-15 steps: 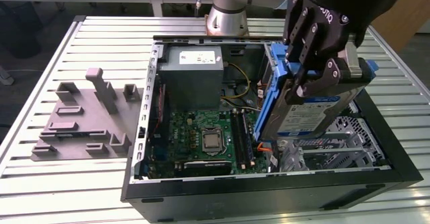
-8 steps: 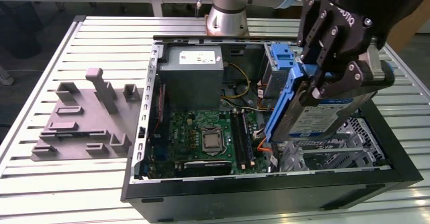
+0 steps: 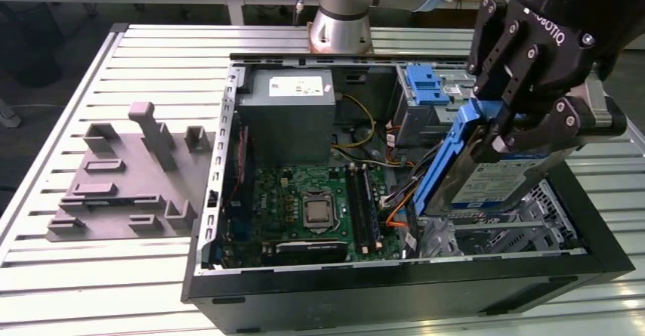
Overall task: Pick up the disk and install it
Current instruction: 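Insert the disk into the insertion slot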
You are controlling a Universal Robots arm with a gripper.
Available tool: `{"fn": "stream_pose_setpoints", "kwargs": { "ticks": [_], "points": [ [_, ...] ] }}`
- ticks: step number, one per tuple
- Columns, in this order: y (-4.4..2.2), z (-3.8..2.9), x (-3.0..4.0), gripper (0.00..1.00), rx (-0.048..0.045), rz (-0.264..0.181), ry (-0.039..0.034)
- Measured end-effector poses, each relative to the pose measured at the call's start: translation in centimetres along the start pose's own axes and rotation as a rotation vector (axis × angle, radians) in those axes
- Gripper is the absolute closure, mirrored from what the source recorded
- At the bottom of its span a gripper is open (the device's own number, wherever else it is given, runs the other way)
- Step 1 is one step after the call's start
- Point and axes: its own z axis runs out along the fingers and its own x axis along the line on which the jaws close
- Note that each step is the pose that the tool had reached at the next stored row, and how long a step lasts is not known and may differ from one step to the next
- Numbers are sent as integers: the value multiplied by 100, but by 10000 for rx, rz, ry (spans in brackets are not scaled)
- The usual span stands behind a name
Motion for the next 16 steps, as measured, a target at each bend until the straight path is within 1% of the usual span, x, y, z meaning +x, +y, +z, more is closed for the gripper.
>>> {"fn": "stream_pose_setpoints", "kwargs": {
  "ticks": [2,4,9,10,16],
  "points": [
    [-2,0,0,64,0,0,1],
    [-21,0,1,64,0,-2,0],
    [-155,-2,0,64,-34,-1,1],
    [-173,-2,-1,64,-36,-2,0],
    [-224,7,12,64,-37,0,0]
  ]
}}
